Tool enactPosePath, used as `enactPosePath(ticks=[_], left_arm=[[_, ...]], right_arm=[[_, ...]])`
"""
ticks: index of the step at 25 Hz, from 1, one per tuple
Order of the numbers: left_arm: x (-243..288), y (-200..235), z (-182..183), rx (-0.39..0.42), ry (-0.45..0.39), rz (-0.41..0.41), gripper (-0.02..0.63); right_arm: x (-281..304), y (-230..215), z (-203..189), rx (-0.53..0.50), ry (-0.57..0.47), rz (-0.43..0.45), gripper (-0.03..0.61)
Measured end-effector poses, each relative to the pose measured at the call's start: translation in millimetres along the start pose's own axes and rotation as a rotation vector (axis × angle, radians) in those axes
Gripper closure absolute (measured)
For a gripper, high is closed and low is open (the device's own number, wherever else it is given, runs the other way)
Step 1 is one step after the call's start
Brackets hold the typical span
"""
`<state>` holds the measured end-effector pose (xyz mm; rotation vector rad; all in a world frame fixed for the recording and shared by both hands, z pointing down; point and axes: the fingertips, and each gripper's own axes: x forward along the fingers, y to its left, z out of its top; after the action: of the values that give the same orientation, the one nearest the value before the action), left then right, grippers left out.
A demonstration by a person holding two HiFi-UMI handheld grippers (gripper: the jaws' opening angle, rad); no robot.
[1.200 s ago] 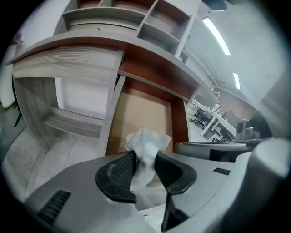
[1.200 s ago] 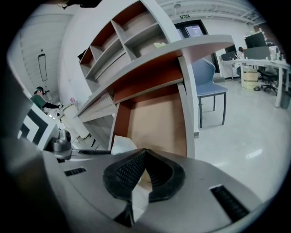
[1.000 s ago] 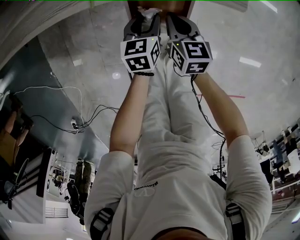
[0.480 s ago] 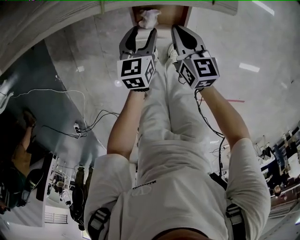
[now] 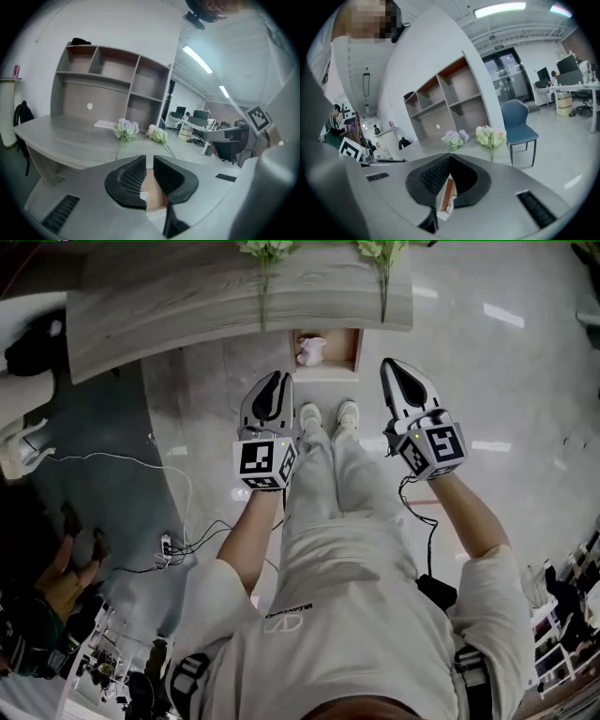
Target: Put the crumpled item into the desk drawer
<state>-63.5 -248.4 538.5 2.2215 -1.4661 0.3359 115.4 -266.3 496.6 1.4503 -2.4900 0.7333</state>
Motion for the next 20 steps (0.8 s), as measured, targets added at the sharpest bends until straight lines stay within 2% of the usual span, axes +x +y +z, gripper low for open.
enactPosePath(ticks=[4,10,15,20], left_arm=[[-40,-6,56,0.031,-0.073,0.001,0.612],[-115,-3,130,0.041,-0.187,0.033,0.612],[-157,-5,187,0.123,-0.304,0.044,0.612],[-175,-1,211,0.125,-0.359,0.081,0.612]], right_arm=[[-43,24,80,-0.054,-0.120,-0.017,0.580],[-118,47,167,-0.086,-0.236,-0.104,0.580],[-170,45,199,-0.114,-0.250,-0.187,0.580],[-202,34,205,-0.095,-0.249,-0.273,0.580]])
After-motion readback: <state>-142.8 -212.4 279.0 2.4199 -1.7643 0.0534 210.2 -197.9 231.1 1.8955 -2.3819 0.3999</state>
